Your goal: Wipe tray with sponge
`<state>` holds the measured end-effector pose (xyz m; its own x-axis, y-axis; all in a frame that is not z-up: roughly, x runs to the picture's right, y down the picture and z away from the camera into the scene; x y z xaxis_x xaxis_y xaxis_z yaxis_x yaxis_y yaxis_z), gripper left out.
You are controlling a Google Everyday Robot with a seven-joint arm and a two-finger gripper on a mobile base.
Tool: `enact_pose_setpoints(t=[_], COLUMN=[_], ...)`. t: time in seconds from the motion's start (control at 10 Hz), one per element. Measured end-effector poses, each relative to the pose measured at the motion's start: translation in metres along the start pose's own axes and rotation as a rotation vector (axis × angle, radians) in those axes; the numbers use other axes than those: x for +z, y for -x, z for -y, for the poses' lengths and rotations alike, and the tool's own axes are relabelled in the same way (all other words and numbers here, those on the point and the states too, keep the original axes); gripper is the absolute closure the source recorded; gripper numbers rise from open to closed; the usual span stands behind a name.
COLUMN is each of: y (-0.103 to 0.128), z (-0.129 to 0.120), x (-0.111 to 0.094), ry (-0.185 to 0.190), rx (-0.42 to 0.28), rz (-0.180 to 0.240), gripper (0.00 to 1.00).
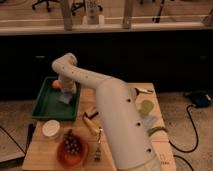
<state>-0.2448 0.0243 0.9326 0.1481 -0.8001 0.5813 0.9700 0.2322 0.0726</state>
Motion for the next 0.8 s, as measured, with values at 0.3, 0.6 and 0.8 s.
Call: enact_pose_setpoints(t=[0.3, 0.6, 0.8], y=[0.004, -0.008, -0.01], z=[0.0, 0.005, 0.016], x=[0.009, 0.018, 0.026], ry=[0.011, 0.015, 0.011], rx=[-0.007, -0.023, -0.055], rz=[0.019, 0.039, 0.062], gripper=[0.97, 0.97, 0.97])
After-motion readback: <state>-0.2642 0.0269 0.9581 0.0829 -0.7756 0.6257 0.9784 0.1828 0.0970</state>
